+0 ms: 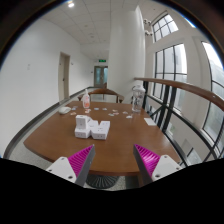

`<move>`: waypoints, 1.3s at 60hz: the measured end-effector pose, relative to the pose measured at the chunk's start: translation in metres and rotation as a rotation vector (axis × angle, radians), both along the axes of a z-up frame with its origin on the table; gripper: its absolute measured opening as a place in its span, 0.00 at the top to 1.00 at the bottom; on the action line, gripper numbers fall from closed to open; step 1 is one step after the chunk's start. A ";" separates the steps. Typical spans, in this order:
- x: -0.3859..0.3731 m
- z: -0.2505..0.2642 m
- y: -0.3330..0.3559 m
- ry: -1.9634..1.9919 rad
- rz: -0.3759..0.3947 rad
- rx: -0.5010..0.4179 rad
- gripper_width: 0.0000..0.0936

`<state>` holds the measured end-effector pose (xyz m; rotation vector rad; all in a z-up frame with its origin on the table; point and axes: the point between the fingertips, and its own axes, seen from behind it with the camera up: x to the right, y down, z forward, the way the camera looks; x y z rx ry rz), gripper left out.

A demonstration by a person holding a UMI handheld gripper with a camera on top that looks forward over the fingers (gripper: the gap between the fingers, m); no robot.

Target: Unplug charger

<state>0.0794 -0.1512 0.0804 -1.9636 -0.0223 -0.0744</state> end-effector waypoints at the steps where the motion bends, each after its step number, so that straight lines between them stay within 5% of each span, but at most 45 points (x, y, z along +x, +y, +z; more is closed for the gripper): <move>1: -0.001 0.000 0.000 0.004 0.004 0.000 0.14; 34: -0.120 -0.034 0.165 0.068 0.152 -0.036 0.18; 41: -0.135 -0.040 0.202 0.073 0.144 -0.016 0.36; 43: -0.138 -0.050 0.206 0.072 0.141 -0.041 0.59; 51: -0.137 -0.046 0.210 0.073 0.131 -0.013 0.76; 62: -0.137 -0.039 0.209 0.100 0.137 -0.001 0.80; 69: -0.101 0.052 0.210 0.014 0.053 0.225 0.80; 78: -0.054 0.106 0.190 0.053 0.018 0.247 0.80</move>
